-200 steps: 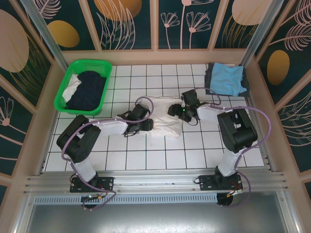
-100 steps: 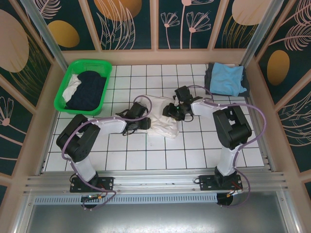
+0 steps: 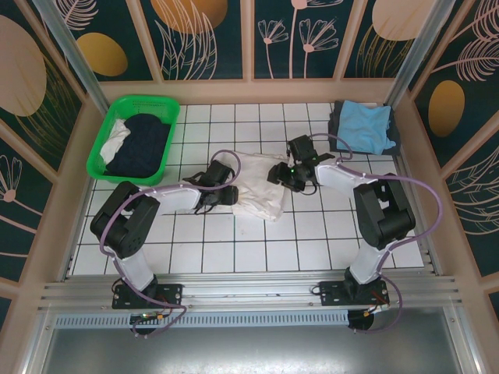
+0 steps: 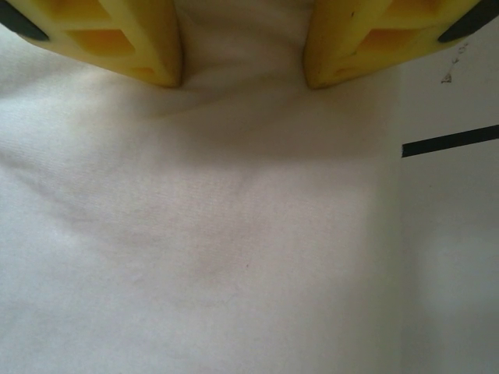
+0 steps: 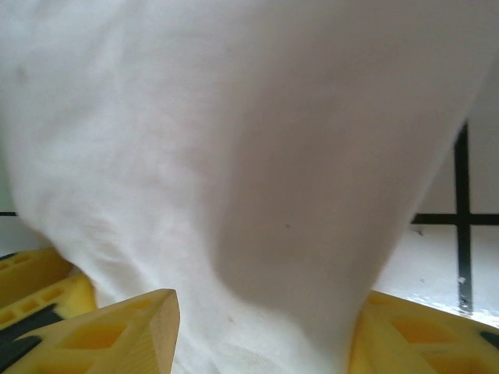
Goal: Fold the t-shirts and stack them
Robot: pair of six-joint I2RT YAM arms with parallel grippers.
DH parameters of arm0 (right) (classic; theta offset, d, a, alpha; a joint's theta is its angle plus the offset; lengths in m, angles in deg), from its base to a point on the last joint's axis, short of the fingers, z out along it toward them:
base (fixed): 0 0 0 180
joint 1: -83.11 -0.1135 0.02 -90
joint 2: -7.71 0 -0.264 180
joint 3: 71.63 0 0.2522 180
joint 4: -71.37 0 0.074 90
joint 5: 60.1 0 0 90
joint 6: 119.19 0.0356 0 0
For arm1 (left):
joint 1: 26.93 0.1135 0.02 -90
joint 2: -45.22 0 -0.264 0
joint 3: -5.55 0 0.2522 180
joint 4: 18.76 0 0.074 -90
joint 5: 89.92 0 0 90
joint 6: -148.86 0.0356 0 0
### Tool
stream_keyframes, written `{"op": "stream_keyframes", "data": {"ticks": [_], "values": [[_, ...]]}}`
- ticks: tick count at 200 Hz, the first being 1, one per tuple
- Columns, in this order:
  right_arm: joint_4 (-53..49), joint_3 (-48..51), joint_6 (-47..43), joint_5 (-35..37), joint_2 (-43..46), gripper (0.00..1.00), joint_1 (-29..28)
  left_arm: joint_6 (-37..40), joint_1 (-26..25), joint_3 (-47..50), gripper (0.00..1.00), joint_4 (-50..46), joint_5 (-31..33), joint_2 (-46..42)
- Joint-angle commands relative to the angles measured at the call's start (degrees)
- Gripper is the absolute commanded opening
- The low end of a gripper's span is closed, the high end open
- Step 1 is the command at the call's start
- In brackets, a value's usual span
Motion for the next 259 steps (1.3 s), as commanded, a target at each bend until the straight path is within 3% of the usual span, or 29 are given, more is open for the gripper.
{"op": "stream_keyframes", "data": {"ticks": [1,57,114,136,161,181,212,239,259], "values": [[1.3,2.2,-0.2,0.1,-0.4,0.56,0.1,0.6,0.8,-0.1,0.46,-6.1,1.4,3.3],[2.1,-0.1,0.0,0.4,-5.1,0.55,-1.8,0.8,0.8,-1.5,0.47,-7.1,1.5,4.0],[2.4,-5.6,0.4,0.3,-9.9,0.43,-4.5,0.5,0.7,-1.3,0.48,-6.2,-0.3,4.1],[1.5,-7.9,-2.8,3.2,-11.8,0.34,-4.0,0.0,0.8,-0.3,0.58,-4.1,-2.5,3.7],[-0.9,-9.9,-5.8,5.0,-10.9,0.14,-2.4,-0.7,0.8,-0.6,0.6,-4.9,-3.4,1.9],[-3.4,-11.4,-9.2,6.9,-7.8,0.0,-1.1,-0.8,0.8,-0.8,0.66,-6.8,-1.6,-1.7],[-7.6,-14.6,-20.1,12.0,-3.1,0.0,1.1,-0.4,0.9,-1.1,0.72,-9.5,1.5,-7.6],[-8.9,-16.5,-32.5,15.4,-0.9,0.0,1.9,0.1,1.2,-2.1,0.73,-12.1,3.8,-8.6],[-12.9,-20.4,-36.4,20.6,-2.3,0.0,3.6,0.1,1.4,-3.9,0.73,-13.1,4.6,-8.6]]}}
